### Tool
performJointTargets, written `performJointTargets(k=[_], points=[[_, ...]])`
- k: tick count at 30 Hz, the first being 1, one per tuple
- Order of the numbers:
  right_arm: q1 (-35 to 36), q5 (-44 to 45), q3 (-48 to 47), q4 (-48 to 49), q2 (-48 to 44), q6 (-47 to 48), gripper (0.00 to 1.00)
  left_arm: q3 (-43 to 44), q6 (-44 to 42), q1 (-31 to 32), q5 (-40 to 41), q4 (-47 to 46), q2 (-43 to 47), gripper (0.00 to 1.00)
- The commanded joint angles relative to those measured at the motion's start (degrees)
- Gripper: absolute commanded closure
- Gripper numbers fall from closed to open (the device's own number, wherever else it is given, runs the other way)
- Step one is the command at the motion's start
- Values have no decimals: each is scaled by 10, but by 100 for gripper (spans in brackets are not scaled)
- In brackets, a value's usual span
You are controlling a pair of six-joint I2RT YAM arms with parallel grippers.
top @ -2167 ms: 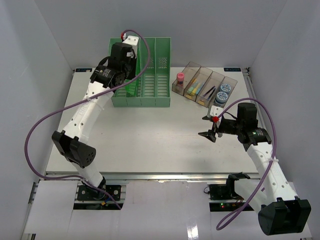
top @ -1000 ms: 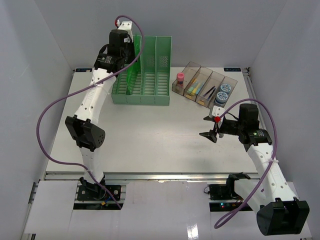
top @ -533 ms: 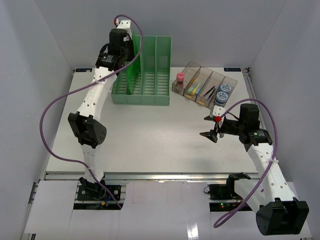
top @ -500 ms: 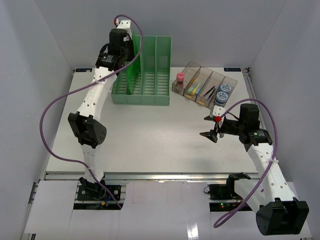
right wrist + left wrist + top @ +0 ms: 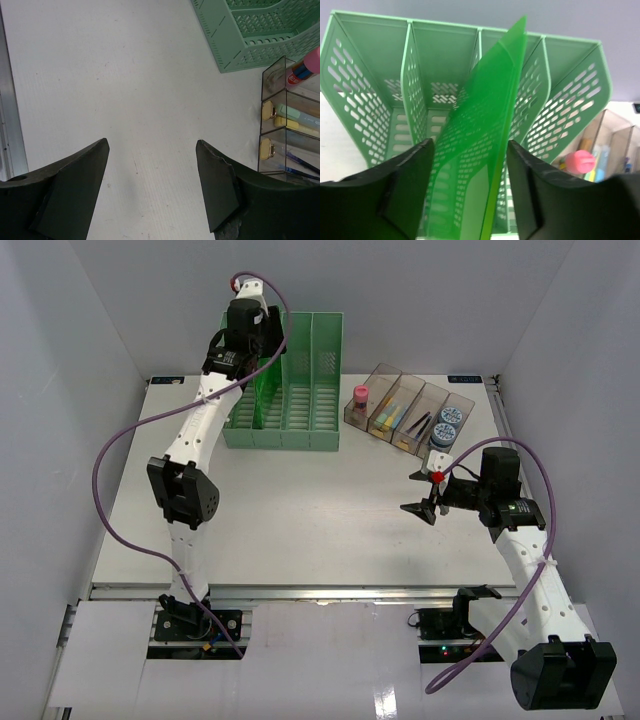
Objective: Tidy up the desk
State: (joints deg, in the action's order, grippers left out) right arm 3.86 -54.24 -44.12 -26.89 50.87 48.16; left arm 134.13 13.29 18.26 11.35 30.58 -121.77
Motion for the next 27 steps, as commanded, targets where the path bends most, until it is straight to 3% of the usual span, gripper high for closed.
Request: performJointTargets(k=[1, 9, 13, 16, 18, 20, 21, 24, 27], points=[[-8, -23, 3, 3, 1, -2, 23, 32, 27, -5, 0, -57, 35, 22], [-19, -29, 4, -2, 1, -1, 23, 31, 40, -5, -5, -99, 93, 18], [-24, -33, 3, -4, 1, 1, 23, -20, 25, -5, 0, -99, 148, 19], [-26, -34, 3, -5, 1, 2, 23, -108, 11, -5, 17, -103, 227, 36], [-26, -35, 3, -6, 1, 4, 23, -174, 3, -5, 33, -109, 285, 58], [-27, -37, 3, -9, 2, 6, 23, -252, 4, -6, 64, -117, 354, 90], [-28, -39, 3, -10, 2, 7, 23, -291, 6, -6, 81, -115, 388, 100], [-28, -39, 3, -12, 2, 8, 23, -409, 53, -7, 118, -67, 486, 100], [-30, -41, 3, -12, 2, 7, 23, -525, 131, -10, 88, -3, 563, 100]])
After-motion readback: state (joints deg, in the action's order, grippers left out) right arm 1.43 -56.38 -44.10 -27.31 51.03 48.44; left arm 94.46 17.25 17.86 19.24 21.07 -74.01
